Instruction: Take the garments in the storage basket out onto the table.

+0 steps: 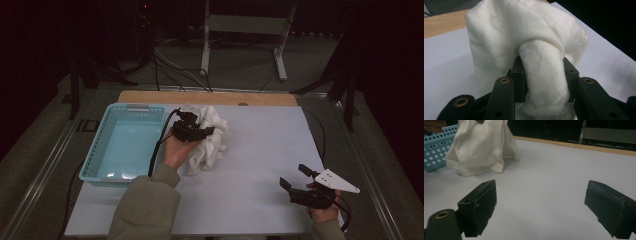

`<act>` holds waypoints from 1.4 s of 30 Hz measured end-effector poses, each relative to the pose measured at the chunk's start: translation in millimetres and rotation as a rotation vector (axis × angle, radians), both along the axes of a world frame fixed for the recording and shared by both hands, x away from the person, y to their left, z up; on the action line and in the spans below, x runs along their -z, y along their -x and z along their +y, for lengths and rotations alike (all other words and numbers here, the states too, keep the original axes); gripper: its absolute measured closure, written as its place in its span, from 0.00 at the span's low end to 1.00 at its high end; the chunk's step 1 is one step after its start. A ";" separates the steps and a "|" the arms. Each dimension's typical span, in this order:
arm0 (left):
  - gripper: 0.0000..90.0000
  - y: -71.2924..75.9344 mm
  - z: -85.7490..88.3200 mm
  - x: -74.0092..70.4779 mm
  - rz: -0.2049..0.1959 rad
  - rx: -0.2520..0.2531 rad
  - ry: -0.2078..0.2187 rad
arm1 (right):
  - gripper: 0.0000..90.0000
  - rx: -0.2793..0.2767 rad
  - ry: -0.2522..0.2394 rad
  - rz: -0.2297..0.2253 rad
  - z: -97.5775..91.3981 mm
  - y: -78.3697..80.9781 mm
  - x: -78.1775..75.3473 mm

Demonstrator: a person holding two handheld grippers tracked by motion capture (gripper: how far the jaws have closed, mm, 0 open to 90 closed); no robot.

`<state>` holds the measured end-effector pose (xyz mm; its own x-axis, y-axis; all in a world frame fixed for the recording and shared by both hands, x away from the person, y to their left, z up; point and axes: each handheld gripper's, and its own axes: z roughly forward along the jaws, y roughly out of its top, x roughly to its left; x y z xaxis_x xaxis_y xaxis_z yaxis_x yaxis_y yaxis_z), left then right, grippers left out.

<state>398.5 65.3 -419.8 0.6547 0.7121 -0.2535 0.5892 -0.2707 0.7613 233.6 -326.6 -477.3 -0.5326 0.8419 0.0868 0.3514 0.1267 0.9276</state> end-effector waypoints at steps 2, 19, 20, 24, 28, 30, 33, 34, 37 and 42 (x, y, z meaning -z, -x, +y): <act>0.72 -0.2 -0.5 1.1 -0.001 0.000 -0.001 | 0.12 0.001 0.000 0.000 0.0 0.0 0.0; 0.68 2.2 -14.8 22.2 0.028 0.000 -0.051 | 0.12 0.004 -0.001 -0.001 -0.4 0.4 -0.3; 0.67 2.7 -15.5 23.5 0.030 0.002 -0.054 | 0.12 0.005 -0.001 -0.001 -0.4 0.4 -0.3; 0.59 1.8 -17.1 28.1 0.066 0.002 -0.045 | 0.12 0.005 -0.001 0.000 -0.5 0.5 -0.4; 0.28 2.3 -18.0 30.0 0.077 -0.025 -0.045 | 0.12 0.006 -0.001 0.000 -0.6 0.5 -0.4; 0.17 2.0 -15.8 29.2 0.079 -0.031 -0.036 | 0.12 0.006 -0.001 0.000 -0.6 0.5 -0.4; 0.04 1.4 -12.0 26.9 0.077 -0.042 -0.019 | 0.12 0.005 -0.001 -0.001 -0.6 0.6 -0.4; 0.00 1.2 -10.4 26.1 0.075 -0.043 -0.013 | 0.12 0.005 -0.001 0.000 -0.6 0.5 -0.4; 0.00 1.9 -6.8 23.2 0.059 -0.060 -0.012 | 0.12 0.006 -0.001 0.000 -0.4 0.4 -0.3; 0.00 3.0 -2.5 19.4 0.047 -0.058 0.012 | 0.12 0.006 -0.001 0.000 -0.4 0.4 -0.2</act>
<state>395.4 62.9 -439.2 0.5998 0.7450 -0.2919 0.6391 -0.2265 0.7350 233.2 -327.0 -477.1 -0.5278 0.8448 0.0875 0.3524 0.1241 0.9276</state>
